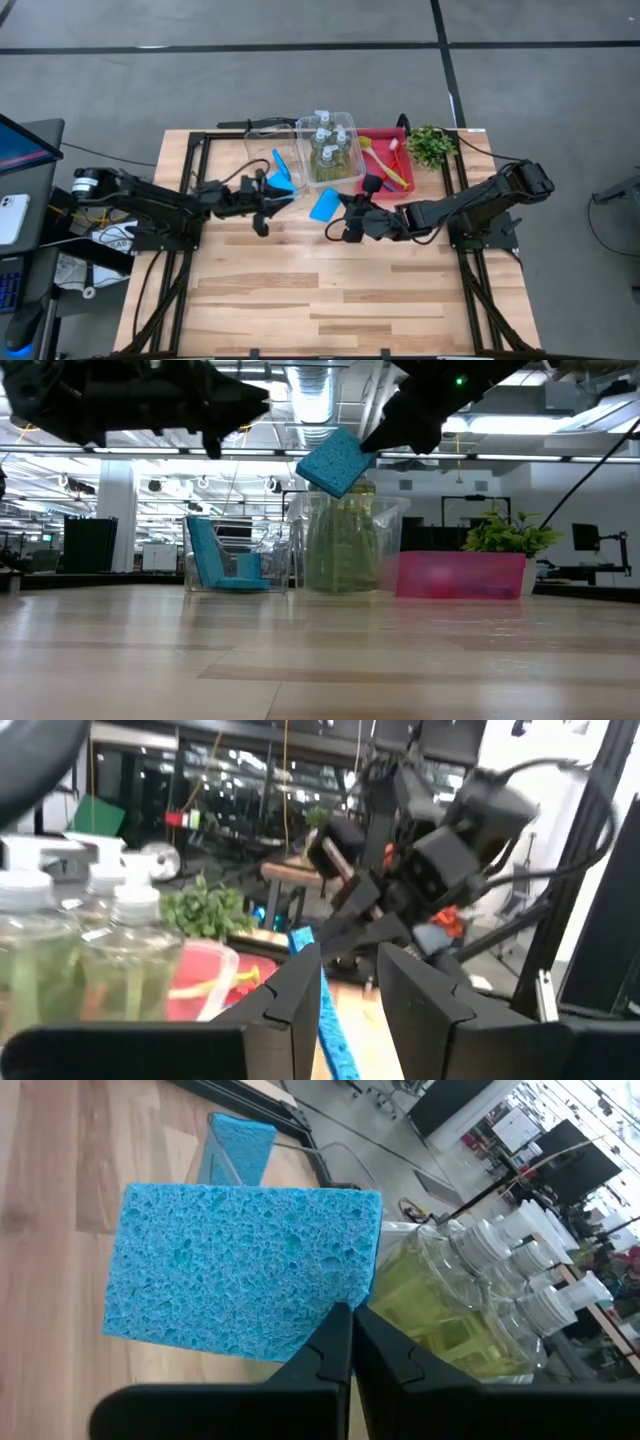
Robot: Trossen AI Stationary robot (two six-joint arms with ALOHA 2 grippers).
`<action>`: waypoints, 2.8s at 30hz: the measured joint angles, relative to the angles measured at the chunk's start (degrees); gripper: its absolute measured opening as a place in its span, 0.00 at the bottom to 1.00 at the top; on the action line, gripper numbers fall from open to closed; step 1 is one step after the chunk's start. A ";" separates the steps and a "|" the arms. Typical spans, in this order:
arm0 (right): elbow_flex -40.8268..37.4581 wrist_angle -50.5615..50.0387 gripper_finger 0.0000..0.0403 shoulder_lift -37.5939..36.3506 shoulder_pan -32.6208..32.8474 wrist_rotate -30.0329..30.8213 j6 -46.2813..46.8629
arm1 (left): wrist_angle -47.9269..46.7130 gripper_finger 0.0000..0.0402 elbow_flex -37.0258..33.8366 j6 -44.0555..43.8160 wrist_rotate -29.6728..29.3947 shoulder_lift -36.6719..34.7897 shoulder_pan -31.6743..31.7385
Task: Pick & Place Kitchen Sink Supplies
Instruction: Put the blue sponge into the left transparent bin
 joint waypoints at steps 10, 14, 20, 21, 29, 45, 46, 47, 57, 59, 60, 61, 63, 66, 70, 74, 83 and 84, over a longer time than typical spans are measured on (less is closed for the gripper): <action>0.00 -0.03 0.00 0.00 0.18 0.16 -0.14 | -0.03 0.26 7.98 -0.44 5.29 14.00 2.05; 0.00 -0.07 0.00 0.00 0.15 0.20 -0.14 | -0.06 0.26 9.30 -0.81 7.15 17.61 3.26; 0.00 -0.07 0.00 0.00 0.18 0.17 -0.14 | -0.10 0.26 10.21 -0.74 7.11 20.32 4.64; 0.00 -0.07 0.00 0.00 0.18 0.17 -0.14 | -0.05 0.26 10.21 -0.73 7.12 20.41 4.79; 0.00 -0.09 0.00 0.00 0.18 0.17 -0.14 | -0.01 0.32 10.23 -0.63 7.13 20.62 4.83; 0.00 -0.11 0.00 0.00 0.18 0.17 -0.14 | 0.02 0.44 11.71 -6.68 15.13 20.60 4.72; 0.00 -0.11 0.00 0.00 0.18 0.17 -0.14 | 0.00 0.45 11.79 -6.78 16.11 20.60 4.71; 0.00 -0.11 0.00 0.00 0.18 0.17 -0.14 | -0.04 0.45 11.89 -6.82 16.57 20.60 4.68; 0.00 -0.11 0.00 0.00 0.15 0.17 -0.14 | -0.87 0.44 11.98 -6.34 15.42 20.60 4.42; 0.01 -0.11 0.00 0.00 0.15 0.17 -0.14 | -1.22 0.44 11.98 -6.29 14.01 20.60 4.42; 0.00 -0.11 0.00 0.00 0.15 0.17 -0.14 | -1.60 0.44 11.98 -6.24 13.19 20.60 4.42; 0.01 -0.12 0.00 0.00 0.15 0.17 -0.14 | -1.95 0.44 11.98 -6.19 12.81 20.60 4.48; 0.01 -0.13 0.00 0.00 0.15 0.17 -0.14 | -2.09 0.43 11.98 -6.19 12.60 20.60 4.75; 0.00 -0.12 0.00 0.00 0.15 0.17 -0.14 | -2.11 0.43 11.98 -6.19 12.40 20.60 4.79; 0.00 -0.13 0.00 0.00 0.15 0.17 -0.14 | -2.13 0.43 11.98 -6.19 12.40 20.60 4.79; 0.00 -0.11 0.00 0.00 0.15 0.17 -0.14 | -2.13 0.43 11.98 -6.19 12.40 20.60 4.79; 0.01 -0.11 0.00 0.00 0.15 0.17 -0.14 | -2.30 0.43 11.98 -6.19 12.38 20.60 4.79; 0.00 -0.11 0.00 0.00 0.15 0.15 -0.14 | -2.36 0.43 11.98 -6.17 12.07 20.60 4.79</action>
